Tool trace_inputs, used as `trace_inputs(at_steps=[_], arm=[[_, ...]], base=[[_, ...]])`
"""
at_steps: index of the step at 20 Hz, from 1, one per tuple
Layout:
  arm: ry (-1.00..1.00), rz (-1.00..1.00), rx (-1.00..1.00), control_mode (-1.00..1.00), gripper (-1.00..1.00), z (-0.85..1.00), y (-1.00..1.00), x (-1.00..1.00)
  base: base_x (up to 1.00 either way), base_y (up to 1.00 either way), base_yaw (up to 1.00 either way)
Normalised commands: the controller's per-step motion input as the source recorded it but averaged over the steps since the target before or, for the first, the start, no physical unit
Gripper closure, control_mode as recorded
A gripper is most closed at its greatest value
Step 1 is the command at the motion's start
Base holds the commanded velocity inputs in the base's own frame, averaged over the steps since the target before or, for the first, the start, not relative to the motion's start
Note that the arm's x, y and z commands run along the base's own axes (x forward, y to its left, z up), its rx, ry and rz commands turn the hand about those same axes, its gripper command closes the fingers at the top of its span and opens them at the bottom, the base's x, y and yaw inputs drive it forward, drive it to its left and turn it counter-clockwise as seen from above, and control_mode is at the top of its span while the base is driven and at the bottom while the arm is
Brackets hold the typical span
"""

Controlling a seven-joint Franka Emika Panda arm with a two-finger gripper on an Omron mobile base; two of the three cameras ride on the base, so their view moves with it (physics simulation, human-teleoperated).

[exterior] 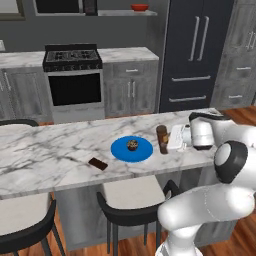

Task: Take the cinnamon bottle from the cabinet and place it on the dining table, next to the plate with the cupcake. Then take the chocolate from the dining counter and place it on the cupcake plate.

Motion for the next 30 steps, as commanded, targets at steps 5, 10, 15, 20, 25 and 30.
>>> trace_inputs(at_steps=[5,10,15,20,25,30], arm=[[0.0,0.1,0.0,-1.0,1.0,-0.44,-0.16,0.62],[0.03,0.2,0.04,-1.0,1.0,-0.33,-0.31,0.67],[0.08,0.2,0.08,-1.0,1.0,-0.35,-0.26,0.45],[0.01,0.11,0.03,-1.0,1.0,-0.41,0.0,0.22],[0.0,0.05,0.0,-1.0,-1.0,-0.11,0.07,-0.03],[0.0,0.0,0.0,-1.0,-1.0,0.51,0.0,-0.26]], base=[[0.0,0.0,0.0],[0.0,0.0,0.0],[0.0,0.0,0.0],[0.0,0.0,0.0],[0.0,0.0,0.0],[0.0,0.0,0.0]])
